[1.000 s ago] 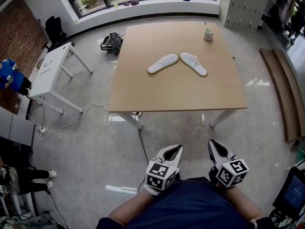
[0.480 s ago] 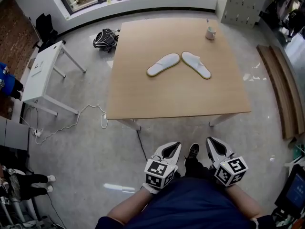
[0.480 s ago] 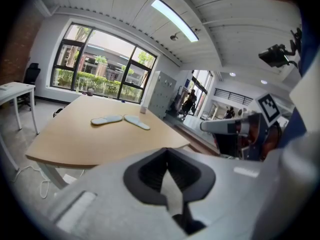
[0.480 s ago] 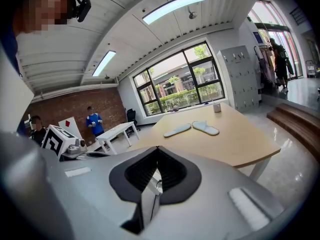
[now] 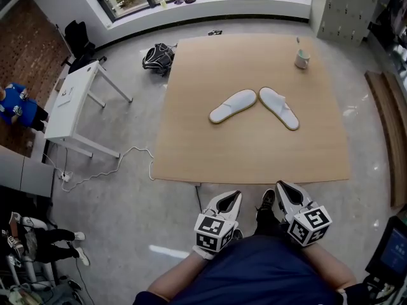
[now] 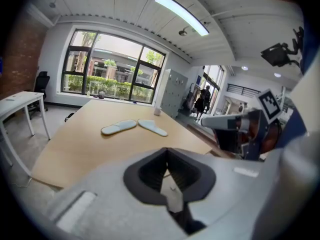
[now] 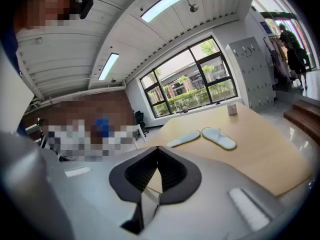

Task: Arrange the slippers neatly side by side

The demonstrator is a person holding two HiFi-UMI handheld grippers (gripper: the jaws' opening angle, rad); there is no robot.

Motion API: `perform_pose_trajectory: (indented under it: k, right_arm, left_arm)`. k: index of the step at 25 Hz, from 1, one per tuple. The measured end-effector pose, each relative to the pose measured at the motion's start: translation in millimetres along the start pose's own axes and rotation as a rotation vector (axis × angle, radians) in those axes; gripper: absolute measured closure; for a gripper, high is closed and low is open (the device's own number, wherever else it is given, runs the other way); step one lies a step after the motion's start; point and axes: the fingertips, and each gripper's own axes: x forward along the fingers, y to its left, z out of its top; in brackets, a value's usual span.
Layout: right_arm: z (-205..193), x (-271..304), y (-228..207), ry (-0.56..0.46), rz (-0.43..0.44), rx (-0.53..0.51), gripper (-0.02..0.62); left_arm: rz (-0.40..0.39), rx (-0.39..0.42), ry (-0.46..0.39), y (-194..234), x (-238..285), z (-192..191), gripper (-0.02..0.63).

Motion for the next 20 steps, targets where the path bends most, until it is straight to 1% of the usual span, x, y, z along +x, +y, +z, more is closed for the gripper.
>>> perform_pose_trajectory:
  k: [5,10,16,20]
  right_arm:
    - [31.4,34.1,-42.0,0.011,0.039,0.000,0.589]
    - [56.8,64.2,-83.3,0.028,0.075,0.010,0.589]
    - [75.9,86.2,-128.0,0.039,0.087,0.018,0.589]
    - [80.1,98.3,-151.1,0.062,0.099,0.025,0.589]
  left_arm:
    - [0.003,0.002,0.009,3.6,48.5,31.2,0.601]
    - [0.044,-0.006,0.003,13.2,93.3,62.3,0.601]
    - [0.067,-0.020,0.003,16.9,140.7,87.6,0.601]
    - [0.077,-0.058,-0.004,18.4,167.1,100.3,0.601]
